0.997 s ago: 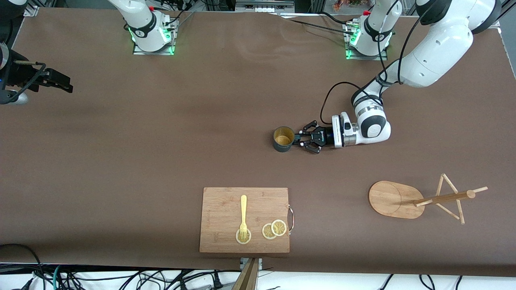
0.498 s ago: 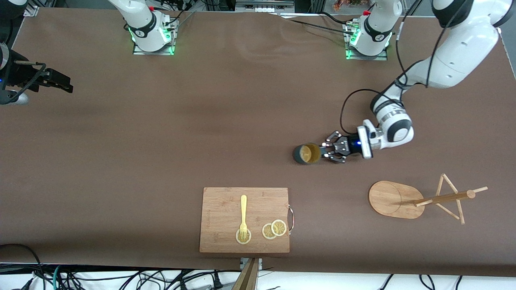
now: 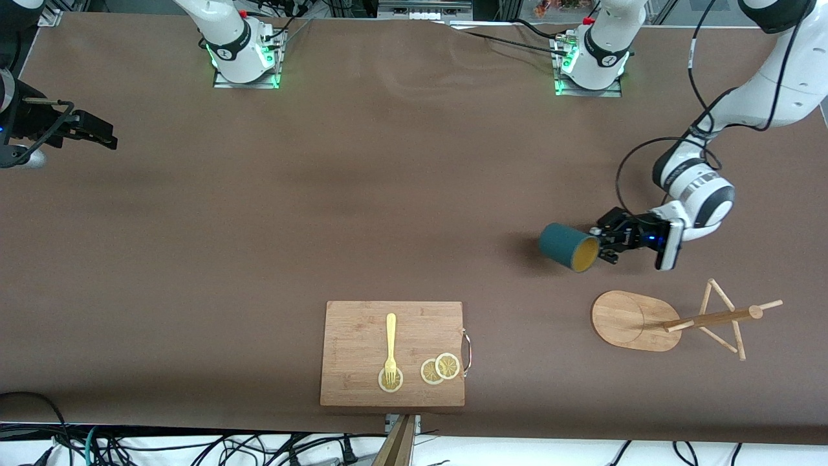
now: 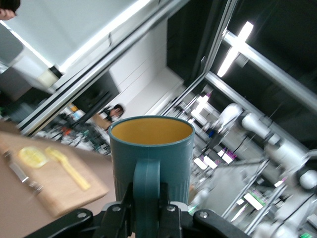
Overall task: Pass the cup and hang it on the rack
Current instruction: 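Lift the mug with the left gripper and carry it toward the rack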
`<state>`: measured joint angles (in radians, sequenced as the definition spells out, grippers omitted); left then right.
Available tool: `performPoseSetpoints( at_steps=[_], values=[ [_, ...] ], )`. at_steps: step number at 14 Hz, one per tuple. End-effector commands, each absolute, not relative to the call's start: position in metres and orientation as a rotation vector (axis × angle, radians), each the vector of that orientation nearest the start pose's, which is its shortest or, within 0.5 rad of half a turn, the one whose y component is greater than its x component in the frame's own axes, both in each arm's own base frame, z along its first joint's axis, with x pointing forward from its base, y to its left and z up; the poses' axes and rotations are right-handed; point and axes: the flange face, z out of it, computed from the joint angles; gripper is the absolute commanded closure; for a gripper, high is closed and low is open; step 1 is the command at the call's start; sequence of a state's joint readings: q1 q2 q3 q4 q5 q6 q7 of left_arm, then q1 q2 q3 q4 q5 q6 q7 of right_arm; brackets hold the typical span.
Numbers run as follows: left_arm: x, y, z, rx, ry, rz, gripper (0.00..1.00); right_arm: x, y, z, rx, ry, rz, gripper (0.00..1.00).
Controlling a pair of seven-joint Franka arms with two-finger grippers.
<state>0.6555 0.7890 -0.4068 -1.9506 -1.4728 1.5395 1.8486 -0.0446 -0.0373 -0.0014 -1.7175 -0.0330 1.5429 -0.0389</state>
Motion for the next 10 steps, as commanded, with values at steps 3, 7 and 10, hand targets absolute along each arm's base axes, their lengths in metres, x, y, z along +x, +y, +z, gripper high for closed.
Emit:
performPoseSetpoints(
  at_steps=[3,7,10],
  values=[
    [0.564,0.116,0.203,1.182,-0.292,0.694,1.0,0.534,-0.025,0.578,-3.145,0.014,0.211,0.0],
    [0.539,0.147,0.193,1.13,-0.234,0.598,1.0,0.534,-0.023,0.578,-3.134,0.014,0.214,0.0],
    [0.533,0.156,0.186,1.109,-0.112,0.453,1.0,0.533,-0.023,0.579,-3.132,0.017,0.212,0.0]
  ],
)
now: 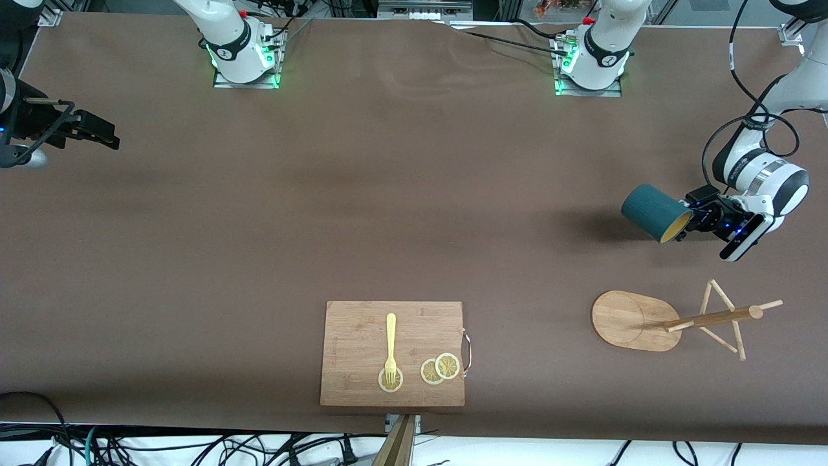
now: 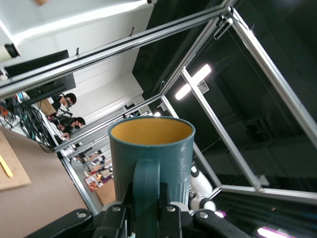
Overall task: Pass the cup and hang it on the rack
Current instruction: 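Lift the mug with the left gripper and carry it toward the rack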
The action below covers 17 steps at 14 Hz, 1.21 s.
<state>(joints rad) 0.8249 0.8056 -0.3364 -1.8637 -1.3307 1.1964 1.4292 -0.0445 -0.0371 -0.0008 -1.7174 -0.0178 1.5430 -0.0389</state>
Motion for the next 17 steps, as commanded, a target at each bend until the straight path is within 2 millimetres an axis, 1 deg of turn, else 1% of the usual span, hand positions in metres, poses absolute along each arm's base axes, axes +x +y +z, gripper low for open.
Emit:
performPoseSetpoints(
  at_steps=[1,5,6,7,8,9,10,12,16,17],
  values=[
    [0.535,0.157,0.187,1.101,-0.066,0.4,1.0,0.534,-0.023,0.578,-3.132,0.017,0.214,0.0],
    [0.542,0.166,0.187,1.037,0.127,0.237,1.0,0.534,-0.023,0.578,-3.132,0.017,0.214,0.0],
    [0.543,0.171,0.184,1.014,0.174,0.204,1.0,0.534,-0.023,0.578,-3.132,0.014,0.214,0.0],
    [0.547,0.172,0.178,0.974,0.22,0.187,1.0,0.534,-0.023,0.578,-3.132,0.017,0.214,0.0],
    [0.552,0.172,0.176,0.953,0.244,0.172,1.0,0.534,-0.023,0.578,-3.132,0.014,0.214,0.0],
    [0.558,0.177,0.177,0.941,0.266,0.144,1.0,0.533,-0.023,0.579,-3.131,0.014,0.212,0.0],
    [0.562,0.182,0.173,0.926,0.293,0.11,1.0,0.533,-0.023,0.578,-3.132,0.014,0.217,0.0],
    [0.574,0.195,0.169,0.9,0.318,0.089,1.0,0.534,-0.023,0.578,-3.132,0.014,0.214,0.0],
    [0.6,0.222,0.163,0.901,0.344,0.005,1.0,0.533,-0.023,0.577,-3.132,0.014,0.219,0.0],
    [0.606,0.22,0.162,0.907,0.333,0.004,1.0,0.533,-0.023,0.577,-3.131,0.014,0.221,0.0]
  ],
)
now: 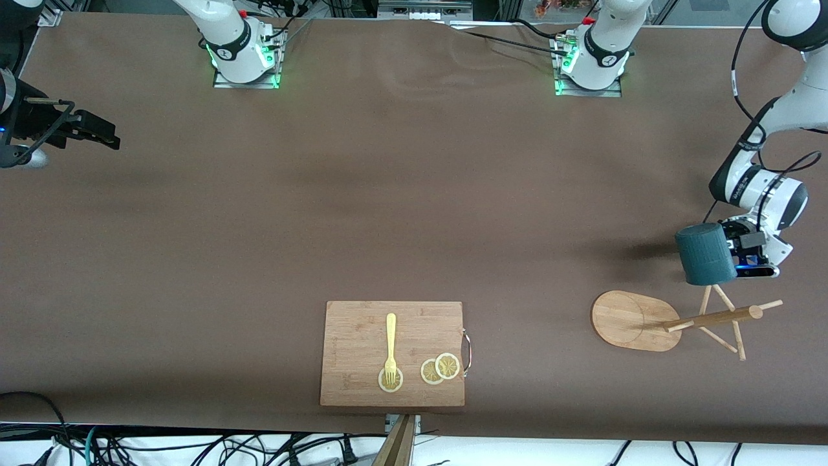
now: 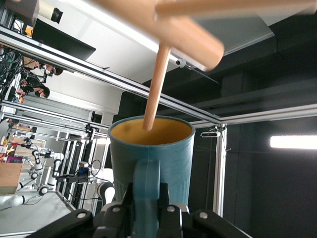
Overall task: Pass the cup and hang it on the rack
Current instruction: 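Lower the mug handle onto a rack peg with the left gripper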
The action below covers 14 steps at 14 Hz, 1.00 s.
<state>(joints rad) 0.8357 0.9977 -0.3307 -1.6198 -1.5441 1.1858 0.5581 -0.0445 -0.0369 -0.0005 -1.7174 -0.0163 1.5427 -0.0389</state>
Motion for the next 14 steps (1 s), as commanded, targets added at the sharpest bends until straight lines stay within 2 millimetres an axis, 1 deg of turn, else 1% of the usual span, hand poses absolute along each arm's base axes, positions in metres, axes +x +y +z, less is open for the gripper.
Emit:
performPoseSetpoints(
  at_steps=[1,3,5,8,9,10,14],
  values=[
    [0.608,0.221,0.16,0.906,0.332,0.004,1.0,0.533,-0.023,0.577,-3.131,0.014,0.221,0.0],
    [0.61,0.222,0.157,0.912,0.333,0.008,1.0,0.533,-0.023,0.577,-3.13,0.014,0.219,0.0],
    [0.618,0.222,0.157,0.952,0.339,0.019,1.0,0.533,-0.023,0.577,-3.132,0.014,0.219,0.0],
    [0.623,0.234,0.156,1.018,0.347,0.027,1.0,0.533,-0.023,0.577,-3.13,0.014,0.219,0.0],
    [0.623,0.232,0.151,1.036,0.354,0.02,1.0,0.534,-0.022,0.577,-3.132,0.014,0.217,0.0],
    [0.624,0.24,0.15,1.064,0.359,0.028,1.0,0.533,-0.022,0.578,-3.132,0.014,0.217,0.0],
    [0.627,0.245,0.15,1.085,0.358,0.036,1.0,0.533,-0.023,0.577,-3.13,0.019,0.219,0.0]
  ],
)
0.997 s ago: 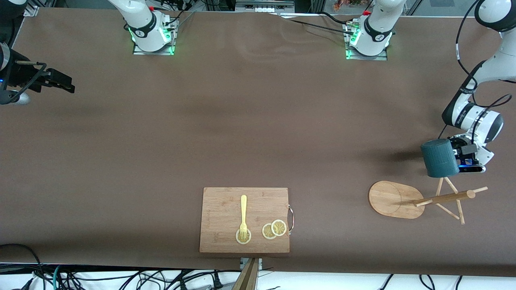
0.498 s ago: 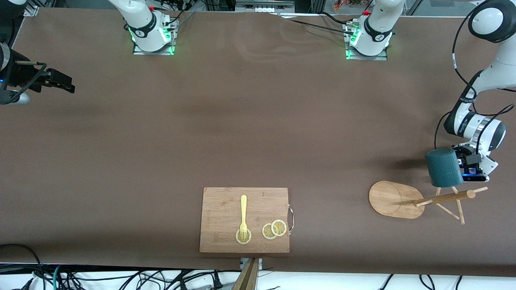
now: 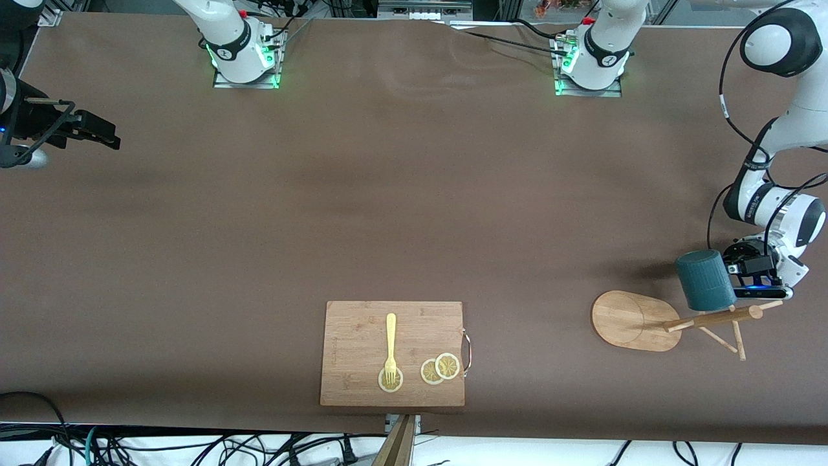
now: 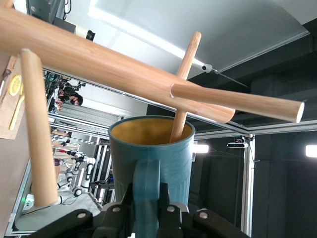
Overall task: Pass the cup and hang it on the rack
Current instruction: 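Lower the mug handle onto a rack peg with the left gripper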
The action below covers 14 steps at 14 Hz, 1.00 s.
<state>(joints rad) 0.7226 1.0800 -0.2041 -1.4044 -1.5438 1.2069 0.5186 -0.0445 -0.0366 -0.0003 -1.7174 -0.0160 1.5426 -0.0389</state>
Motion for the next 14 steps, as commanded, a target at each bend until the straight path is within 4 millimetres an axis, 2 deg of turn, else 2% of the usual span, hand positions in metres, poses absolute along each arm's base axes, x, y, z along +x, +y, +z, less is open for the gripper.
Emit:
performPoseSetpoints(
  at_steps=[1,7,13,14],
  values=[
    [0.628,0.246,0.15,1.087,0.357,0.039,1.0,0.533,-0.023,0.577,-3.13,0.019,0.221,0.0],
    [0.638,0.258,0.15,1.116,0.371,0.085,1.0,0.533,-0.022,0.577,-3.13,0.017,0.221,0.0],
    [0.637,0.266,0.148,1.137,0.386,0.098,1.0,0.533,-0.021,0.577,-3.121,0.017,0.222,0.0],
    [0.635,0.268,0.146,1.144,0.391,0.1,0.92,0.533,-0.021,0.577,-3.118,0.017,0.222,0.0]
  ],
)
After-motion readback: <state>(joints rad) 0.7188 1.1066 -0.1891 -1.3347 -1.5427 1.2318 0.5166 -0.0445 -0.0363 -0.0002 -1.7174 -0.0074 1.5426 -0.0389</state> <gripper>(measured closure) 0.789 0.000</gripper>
